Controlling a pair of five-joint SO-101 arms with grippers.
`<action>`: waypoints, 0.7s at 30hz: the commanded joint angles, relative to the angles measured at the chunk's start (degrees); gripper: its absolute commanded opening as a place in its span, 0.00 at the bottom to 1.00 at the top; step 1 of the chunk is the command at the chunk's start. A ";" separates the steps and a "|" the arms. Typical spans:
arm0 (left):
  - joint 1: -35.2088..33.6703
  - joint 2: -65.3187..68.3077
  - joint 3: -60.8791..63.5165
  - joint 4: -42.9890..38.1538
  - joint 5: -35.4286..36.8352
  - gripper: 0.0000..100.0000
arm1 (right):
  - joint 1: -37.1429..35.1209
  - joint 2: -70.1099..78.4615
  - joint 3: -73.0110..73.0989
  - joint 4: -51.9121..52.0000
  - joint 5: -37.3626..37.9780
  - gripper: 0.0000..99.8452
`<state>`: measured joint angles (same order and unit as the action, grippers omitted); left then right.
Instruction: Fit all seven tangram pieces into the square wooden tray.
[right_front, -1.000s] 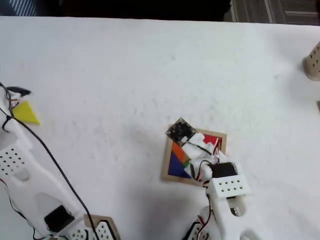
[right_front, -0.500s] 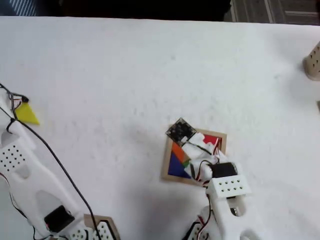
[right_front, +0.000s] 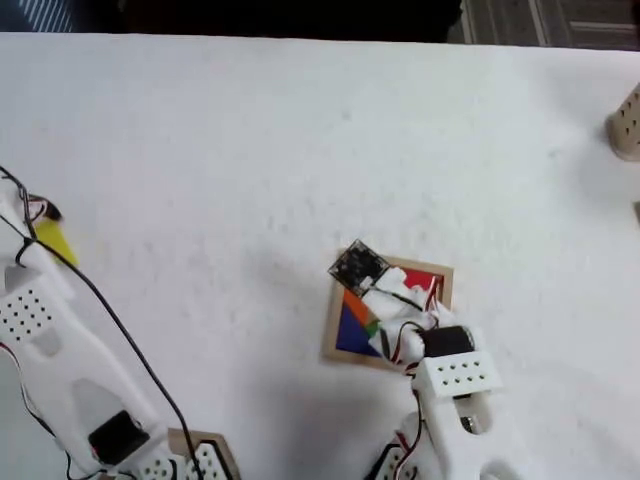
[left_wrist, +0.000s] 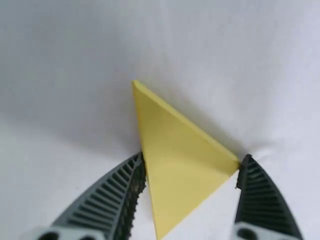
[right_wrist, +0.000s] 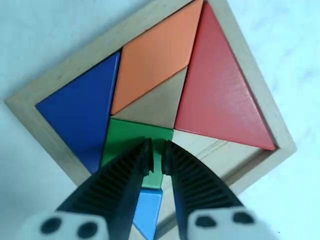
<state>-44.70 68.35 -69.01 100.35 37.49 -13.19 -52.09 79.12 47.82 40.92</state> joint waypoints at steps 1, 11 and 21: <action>0.40 -1.63 -0.53 1.85 -1.23 0.26 | -0.40 -0.48 -0.09 -0.22 0.70 0.04; 0.66 -5.76 3.25 2.20 -9.93 0.18 | -0.40 -0.48 -0.09 -0.22 0.70 0.04; 1.63 -11.38 9.76 2.02 -11.16 0.18 | -0.40 -0.48 -0.09 -0.22 0.79 0.04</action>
<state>-43.82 59.91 -59.60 101.76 27.91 -13.27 -52.09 79.12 47.82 41.01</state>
